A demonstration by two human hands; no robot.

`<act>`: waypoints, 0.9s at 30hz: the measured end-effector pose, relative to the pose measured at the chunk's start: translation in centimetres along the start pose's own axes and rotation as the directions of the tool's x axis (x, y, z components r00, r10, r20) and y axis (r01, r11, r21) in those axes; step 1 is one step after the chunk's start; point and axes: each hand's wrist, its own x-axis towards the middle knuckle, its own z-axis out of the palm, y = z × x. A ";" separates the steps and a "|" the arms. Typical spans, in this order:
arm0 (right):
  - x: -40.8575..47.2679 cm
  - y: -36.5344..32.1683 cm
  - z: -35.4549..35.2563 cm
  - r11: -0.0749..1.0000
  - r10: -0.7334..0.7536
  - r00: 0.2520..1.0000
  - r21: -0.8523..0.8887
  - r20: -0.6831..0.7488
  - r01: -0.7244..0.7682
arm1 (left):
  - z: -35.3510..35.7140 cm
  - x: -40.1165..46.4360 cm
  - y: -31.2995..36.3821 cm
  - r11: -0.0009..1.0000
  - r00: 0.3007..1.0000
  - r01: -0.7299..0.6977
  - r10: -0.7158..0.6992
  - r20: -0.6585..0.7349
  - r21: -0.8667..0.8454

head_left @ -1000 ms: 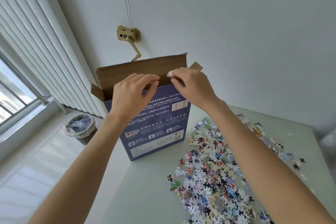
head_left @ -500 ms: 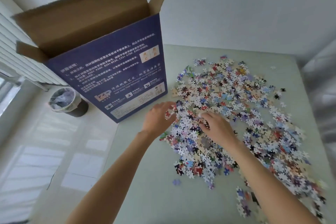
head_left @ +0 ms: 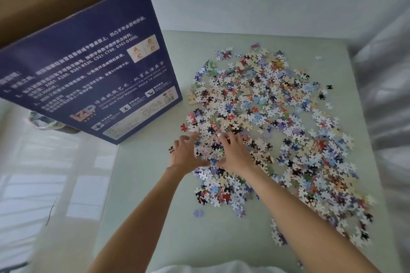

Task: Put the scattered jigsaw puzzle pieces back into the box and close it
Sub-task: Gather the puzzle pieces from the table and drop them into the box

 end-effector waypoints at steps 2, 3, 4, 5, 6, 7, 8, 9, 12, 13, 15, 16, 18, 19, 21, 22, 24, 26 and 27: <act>0.0 -0.1 0.2 1.000 0.014 1.000 -0.001 -0.023 -0.014 | 0.6 -0.1 0.6 1.000 1.000 -0.019 0.019 0.003 0.020; 0.0 -0.2 0.2 1.000 0.020 0.999 -0.002 -0.033 -0.020 | 0.8 -0.2 0.8 0.999 1.000 -0.031 0.031 0.002 0.031; 0.0 -0.2 0.3 1.000 0.020 0.999 -0.003 -0.041 -0.020 | 1.1 -0.3 1.1 0.999 0.999 -0.038 0.038 -0.002 0.036; 0.0 -0.3 0.2 1.000 0.017 0.999 -0.003 -0.048 -0.018 | 1.3 -0.4 1.2 0.999 0.999 -0.041 0.042 -0.013 0.036; 0.0 -0.3 0.2 1.000 0.015 0.998 0.001 -0.058 -0.015 | 1.4 -0.4 1.3 0.999 0.999 -0.042 0.043 -0.029 0.033; -0.1 -0.2 0.2 1.000 0.013 0.997 0.002 -0.076 -0.013 | 1.6 -0.5 1.4 0.999 0.998 -0.040 0.042 -0.046 0.031; -0.1 -0.1 0.3 1.000 0.004 0.995 -0.004 -0.099 -0.004 | 1.6 -0.5 1.5 0.999 0.997 -0.040 0.042 -0.062 0.030; -0.1 0.0 0.4 1.000 -0.011 0.992 -0.009 -0.123 0.010 | 1.7 -0.5 1.4 0.999 0.996 -0.042 0.044 -0.073 0.033; -0.2 0.0 0.5 0.998 -0.060 0.989 -0.005 -0.136 0.060 | 1.6 -0.4 1.3 0.998 0.995 -0.058 0.061 -0.081 0.040; -0.1 -0.1 0.5 0.998 -0.069 0.990 -0.008 -0.123 0.069 | 1.6 -0.4 1.3 0.997 0.995 -0.064 0.067 -0.077 0.043; 0.0 -0.4 0.5 0.997 -0.071 0.993 -0.008 -0.096 0.071 | 1.4 -0.4 1.3 0.996 0.994 -0.080 0.083 -0.066 0.048; 0.0 -0.4 0.4 0.998 -0.070 0.994 -0.003 -0.083 0.070 | 1.4 -0.3 1.3 0.995 0.994 -0.086 0.088 -0.060 0.043; 0.0 -0.5 0.1 0.998 -0.061 0.996 0.016 -0.061 0.062 | 1.3 -0.3 1.2 0.996 0.995 -0.089 0.090 -0.047 0.021; 0.0 -0.5 -0.1 0.998 -0.051 0.997 0.038 -0.057 0.053 | 1.2 -0.3 1.2 0.996 0.995 -0.088 0.088 -0.039 0.008; -0.2 -0.4 -0.4 0.993 -0.022 0.998 0.111 -0.054 0.028 | 1.1 -0.2 1.1 0.996 0.996 -0.086 0.086 -0.022 -0.017; -0.3 -0.3 -0.5 0.989 -0.006 0.998 0.145 -0.055 0.014 | 1.1 -0.1 1.0 0.996 0.996 -0.086 0.086 -0.017 -0.025; -0.6 0.0 -0.7 0.975 0.026 0.998 0.220 -0.062 -0.012 | 1.0 0.0 0.7 0.996 0.996 -0.083 0.083 -0.016 -0.036; -1.1 0.4 -1.1 0.960 0.057 0.995 0.278 -0.078 -0.033 | 0.8 0.0 0.4 0.996 0.997 -0.076 0.075 -0.016 -0.054; -1.5 0.6 -1.4 0.955 0.069 0.994 0.294 -0.089 -0.040 | 0.7 0.0 0.3 0.995 0.997 -0.074 0.073 -0.016 -0.065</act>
